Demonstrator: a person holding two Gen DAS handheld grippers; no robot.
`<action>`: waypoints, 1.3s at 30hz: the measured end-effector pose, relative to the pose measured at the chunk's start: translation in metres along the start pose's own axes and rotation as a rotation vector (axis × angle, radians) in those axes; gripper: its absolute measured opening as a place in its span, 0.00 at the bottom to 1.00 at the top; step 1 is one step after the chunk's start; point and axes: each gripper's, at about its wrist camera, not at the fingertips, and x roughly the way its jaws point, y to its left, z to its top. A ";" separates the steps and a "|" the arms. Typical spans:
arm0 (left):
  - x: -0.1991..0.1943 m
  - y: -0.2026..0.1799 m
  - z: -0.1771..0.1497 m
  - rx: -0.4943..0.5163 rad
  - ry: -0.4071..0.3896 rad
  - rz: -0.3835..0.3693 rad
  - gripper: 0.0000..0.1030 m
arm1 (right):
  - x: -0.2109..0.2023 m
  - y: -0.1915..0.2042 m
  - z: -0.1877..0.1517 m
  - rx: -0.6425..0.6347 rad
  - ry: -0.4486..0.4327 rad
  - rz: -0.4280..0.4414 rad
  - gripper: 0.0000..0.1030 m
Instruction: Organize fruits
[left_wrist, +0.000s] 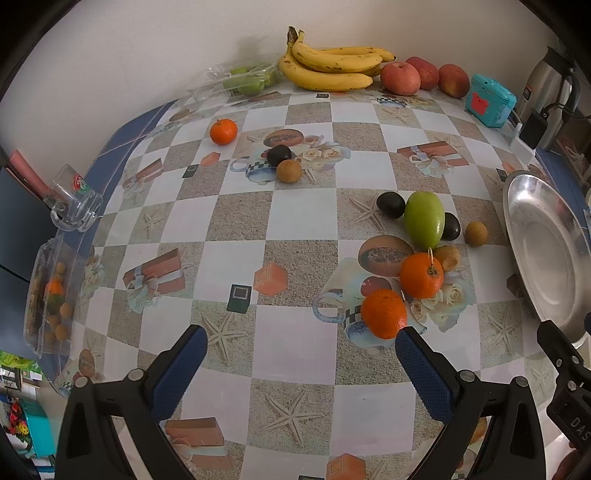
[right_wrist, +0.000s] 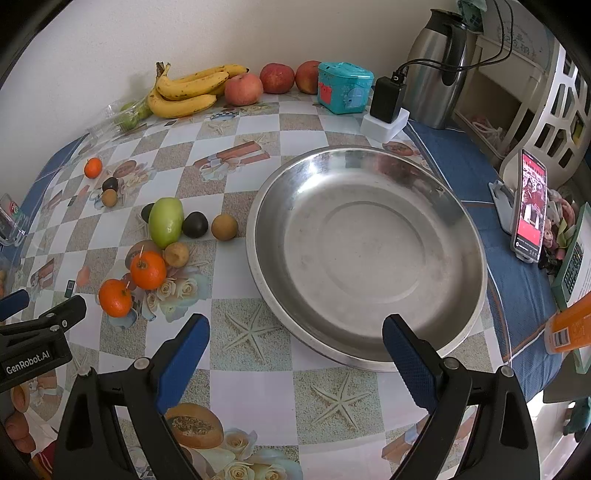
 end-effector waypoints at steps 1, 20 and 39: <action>0.000 0.000 0.000 0.000 0.000 0.000 1.00 | 0.000 0.000 0.000 -0.001 0.000 0.001 0.92; 0.001 0.000 -0.001 0.000 -0.001 0.000 1.00 | 0.001 0.000 0.000 0.000 0.004 0.000 0.92; 0.001 -0.001 -0.001 -0.001 -0.001 0.001 1.00 | 0.004 0.001 0.001 -0.005 0.019 0.004 0.92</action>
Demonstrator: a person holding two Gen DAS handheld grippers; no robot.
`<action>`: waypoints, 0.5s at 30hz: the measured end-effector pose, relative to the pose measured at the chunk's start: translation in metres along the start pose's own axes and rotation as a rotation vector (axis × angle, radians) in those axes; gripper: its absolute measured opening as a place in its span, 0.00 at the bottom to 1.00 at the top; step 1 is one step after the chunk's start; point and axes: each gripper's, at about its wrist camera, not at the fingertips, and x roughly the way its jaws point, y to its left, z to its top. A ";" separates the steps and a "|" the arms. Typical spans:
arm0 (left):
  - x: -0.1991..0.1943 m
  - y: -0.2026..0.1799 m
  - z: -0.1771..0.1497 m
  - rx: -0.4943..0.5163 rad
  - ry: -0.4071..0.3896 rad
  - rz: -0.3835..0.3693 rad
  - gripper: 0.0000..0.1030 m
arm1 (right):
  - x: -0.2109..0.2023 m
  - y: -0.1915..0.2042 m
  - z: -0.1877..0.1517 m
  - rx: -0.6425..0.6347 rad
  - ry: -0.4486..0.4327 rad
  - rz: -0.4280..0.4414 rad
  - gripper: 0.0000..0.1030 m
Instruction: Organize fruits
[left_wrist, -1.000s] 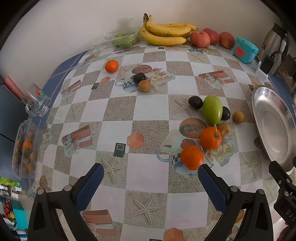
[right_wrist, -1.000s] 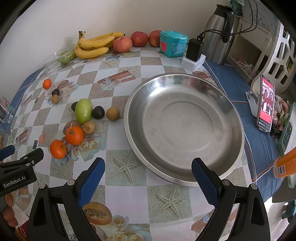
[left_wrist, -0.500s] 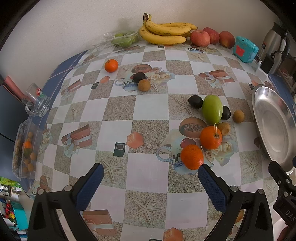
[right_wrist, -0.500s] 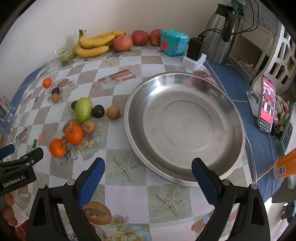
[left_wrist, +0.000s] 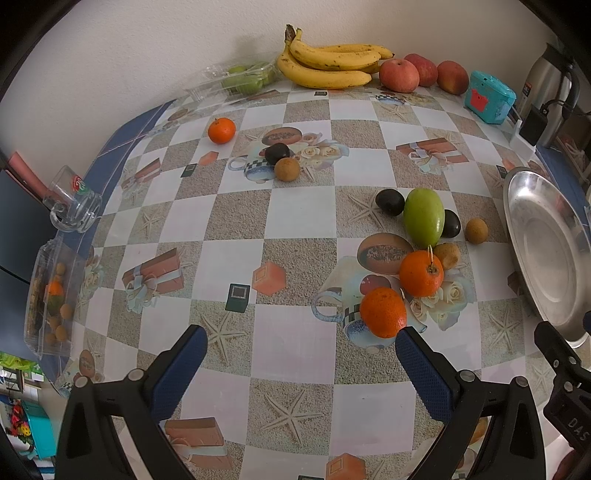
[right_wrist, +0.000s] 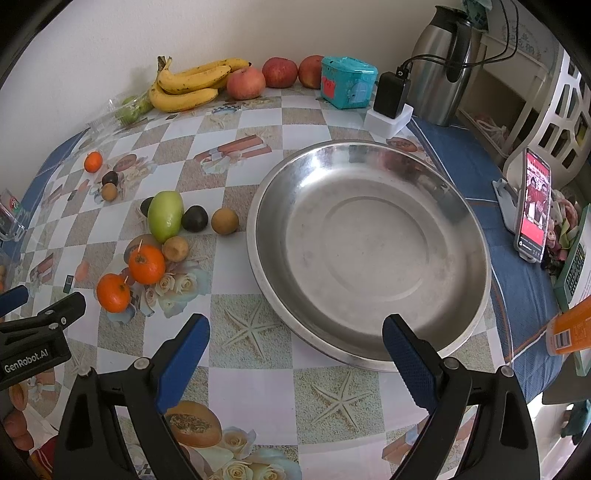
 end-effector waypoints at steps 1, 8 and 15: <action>0.000 0.000 0.000 0.001 0.000 0.000 1.00 | 0.000 0.000 0.000 0.000 0.001 0.000 0.92; 0.000 0.000 0.000 0.000 0.000 0.000 1.00 | 0.000 0.001 -0.002 0.000 0.003 0.000 0.92; 0.000 0.000 0.000 0.000 0.000 0.000 1.00 | 0.000 0.001 -0.002 -0.001 0.003 0.001 0.92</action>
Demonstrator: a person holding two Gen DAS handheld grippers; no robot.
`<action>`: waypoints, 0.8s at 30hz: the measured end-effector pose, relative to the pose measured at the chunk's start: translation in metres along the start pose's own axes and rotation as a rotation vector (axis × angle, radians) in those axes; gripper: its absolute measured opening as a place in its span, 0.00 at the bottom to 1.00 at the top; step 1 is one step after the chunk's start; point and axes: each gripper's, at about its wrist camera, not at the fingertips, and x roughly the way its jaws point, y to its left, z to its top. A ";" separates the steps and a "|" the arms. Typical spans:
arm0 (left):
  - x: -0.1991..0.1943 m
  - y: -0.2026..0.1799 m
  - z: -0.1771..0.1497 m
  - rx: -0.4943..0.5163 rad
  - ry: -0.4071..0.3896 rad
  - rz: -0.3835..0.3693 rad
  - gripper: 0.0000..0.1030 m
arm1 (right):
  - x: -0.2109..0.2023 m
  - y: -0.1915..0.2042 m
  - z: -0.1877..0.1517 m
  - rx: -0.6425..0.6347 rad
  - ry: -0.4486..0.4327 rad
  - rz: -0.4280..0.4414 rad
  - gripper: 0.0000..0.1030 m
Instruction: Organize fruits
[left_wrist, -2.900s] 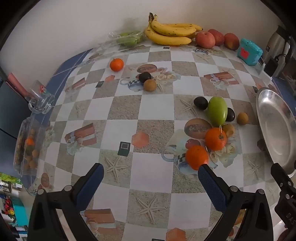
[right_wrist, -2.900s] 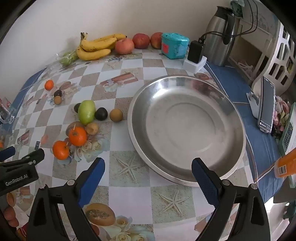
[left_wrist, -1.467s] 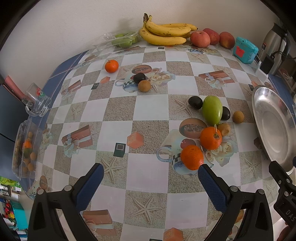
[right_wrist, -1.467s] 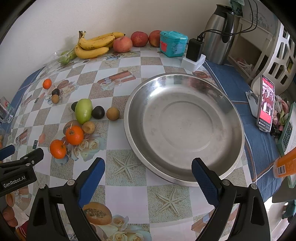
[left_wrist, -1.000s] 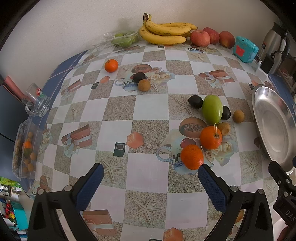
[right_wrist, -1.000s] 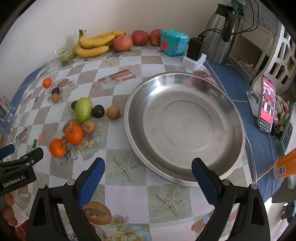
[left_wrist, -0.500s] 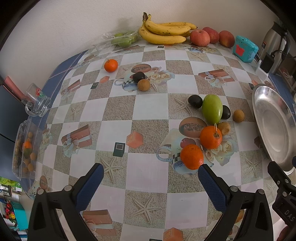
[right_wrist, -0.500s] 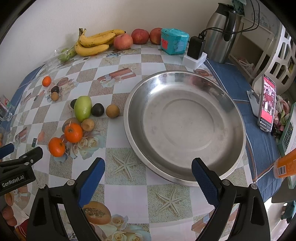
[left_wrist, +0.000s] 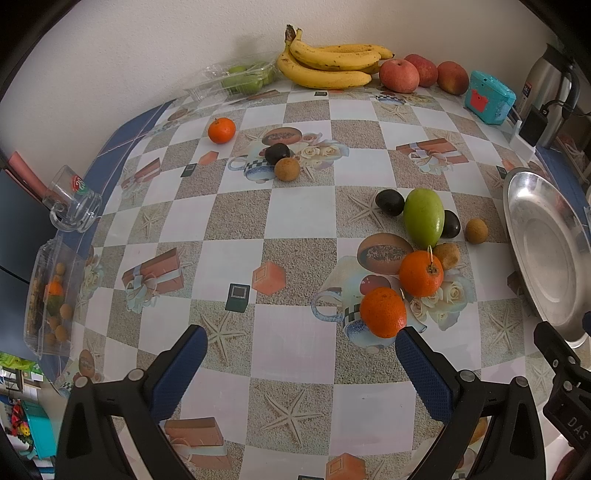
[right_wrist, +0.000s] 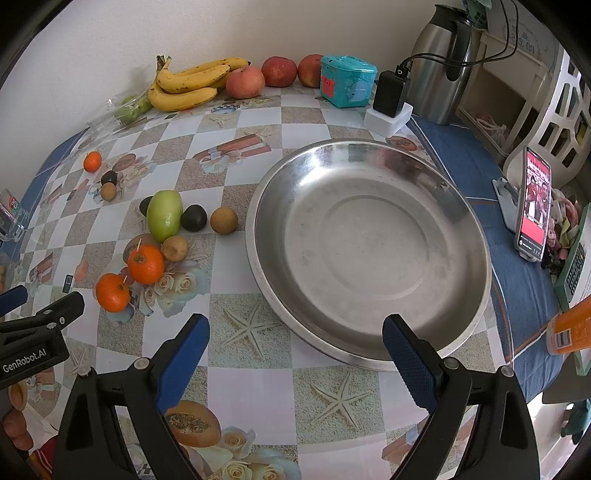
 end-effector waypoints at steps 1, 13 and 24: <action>0.000 0.000 0.000 0.000 0.000 0.000 1.00 | 0.000 0.000 0.000 0.000 0.000 0.000 0.92; 0.000 -0.001 0.000 0.001 0.000 -0.002 1.00 | 0.001 0.000 0.000 -0.003 0.004 -0.003 0.92; 0.003 -0.012 0.001 0.028 -0.001 -0.041 0.95 | -0.013 -0.006 0.017 0.076 -0.072 0.125 0.92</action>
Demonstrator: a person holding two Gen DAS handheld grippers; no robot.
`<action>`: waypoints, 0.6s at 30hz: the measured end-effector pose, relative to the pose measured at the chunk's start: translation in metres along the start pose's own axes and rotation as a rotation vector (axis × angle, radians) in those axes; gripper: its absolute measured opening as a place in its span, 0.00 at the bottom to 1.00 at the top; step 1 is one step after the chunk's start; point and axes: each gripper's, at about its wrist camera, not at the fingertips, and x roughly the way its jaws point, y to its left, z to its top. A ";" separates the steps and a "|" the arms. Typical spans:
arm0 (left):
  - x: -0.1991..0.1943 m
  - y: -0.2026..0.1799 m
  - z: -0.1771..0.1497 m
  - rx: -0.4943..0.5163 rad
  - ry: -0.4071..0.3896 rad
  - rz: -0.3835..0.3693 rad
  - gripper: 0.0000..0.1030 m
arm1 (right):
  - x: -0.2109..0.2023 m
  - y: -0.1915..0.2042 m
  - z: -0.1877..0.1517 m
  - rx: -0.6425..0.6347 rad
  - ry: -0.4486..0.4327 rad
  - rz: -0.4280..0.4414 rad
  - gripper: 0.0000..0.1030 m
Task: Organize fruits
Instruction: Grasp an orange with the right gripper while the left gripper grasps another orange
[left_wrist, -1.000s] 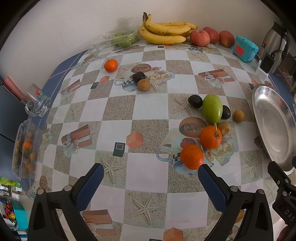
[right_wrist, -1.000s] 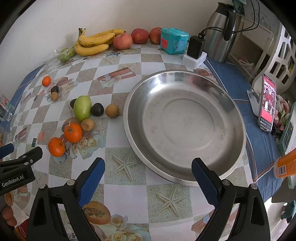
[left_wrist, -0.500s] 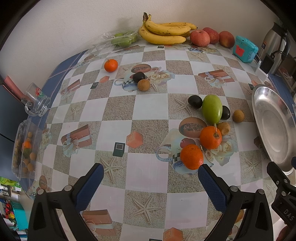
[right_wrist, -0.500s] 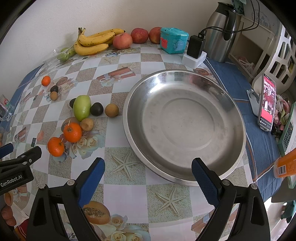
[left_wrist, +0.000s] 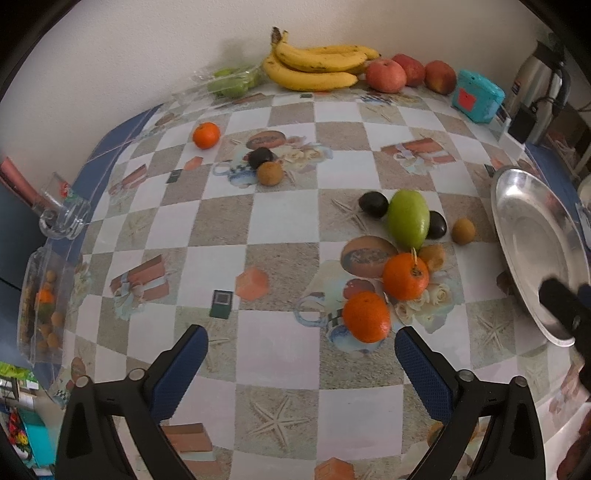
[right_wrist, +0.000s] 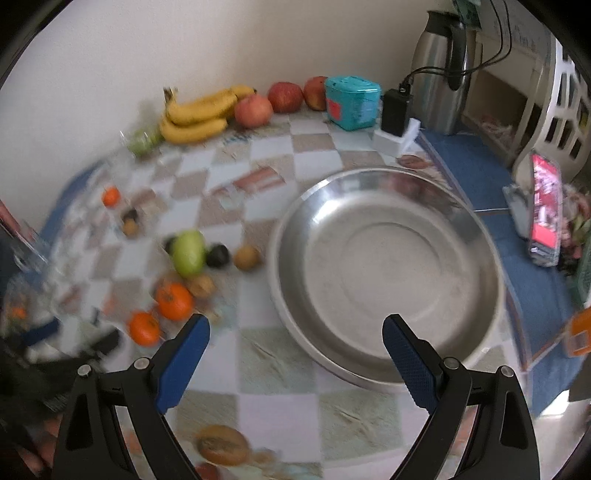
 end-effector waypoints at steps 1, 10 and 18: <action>0.001 -0.001 0.001 0.002 0.005 -0.015 0.90 | 0.001 0.000 0.003 0.016 0.002 0.022 0.92; 0.022 -0.017 0.007 0.033 0.076 -0.112 0.69 | 0.014 0.022 0.025 0.055 0.039 0.134 0.92; 0.038 -0.024 0.009 0.049 0.125 -0.170 0.38 | 0.030 0.031 0.027 0.036 0.092 0.131 0.91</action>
